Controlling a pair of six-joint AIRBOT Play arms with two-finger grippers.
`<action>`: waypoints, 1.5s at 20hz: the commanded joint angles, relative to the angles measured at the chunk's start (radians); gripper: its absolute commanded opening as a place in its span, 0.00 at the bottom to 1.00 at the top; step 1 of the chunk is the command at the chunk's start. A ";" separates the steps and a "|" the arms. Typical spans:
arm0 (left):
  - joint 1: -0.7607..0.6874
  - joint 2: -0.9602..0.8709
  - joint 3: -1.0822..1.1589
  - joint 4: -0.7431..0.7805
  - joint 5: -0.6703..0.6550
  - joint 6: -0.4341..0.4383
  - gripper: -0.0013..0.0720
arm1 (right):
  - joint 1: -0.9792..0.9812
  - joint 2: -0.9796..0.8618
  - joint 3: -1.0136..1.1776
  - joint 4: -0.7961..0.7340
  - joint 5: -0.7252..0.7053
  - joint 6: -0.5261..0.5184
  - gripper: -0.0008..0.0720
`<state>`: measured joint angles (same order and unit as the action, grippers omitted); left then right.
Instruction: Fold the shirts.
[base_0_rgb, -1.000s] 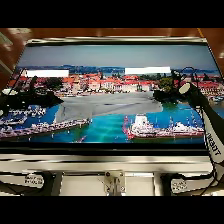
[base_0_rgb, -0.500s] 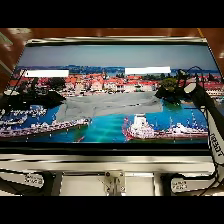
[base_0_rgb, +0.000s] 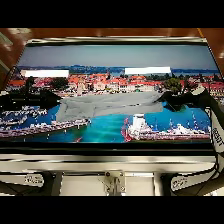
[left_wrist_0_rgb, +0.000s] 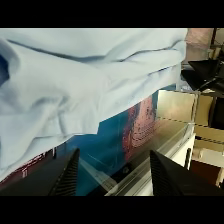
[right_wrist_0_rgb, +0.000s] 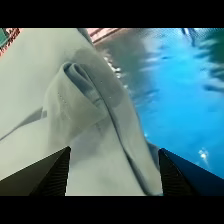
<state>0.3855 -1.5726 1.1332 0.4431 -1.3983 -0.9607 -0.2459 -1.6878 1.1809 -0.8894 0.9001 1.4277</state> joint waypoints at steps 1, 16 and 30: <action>-0.002 0.043 0.001 -0.113 -0.034 0.035 0.75 | 0.027 -0.069 0.000 0.140 -0.015 -0.018 0.94; -0.380 0.058 -0.014 -0.227 0.272 0.090 0.07 | 0.048 0.330 0.000 0.117 0.198 -0.082 0.09; -1.128 -0.175 0.001 -0.503 0.663 0.006 0.07 | 0.048 0.940 0.000 0.095 0.490 0.174 0.09</action>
<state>-0.6228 -1.6775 1.1206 0.0868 -0.8204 -0.9436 -0.1978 -0.8345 1.1801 -0.7944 1.3251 1.5574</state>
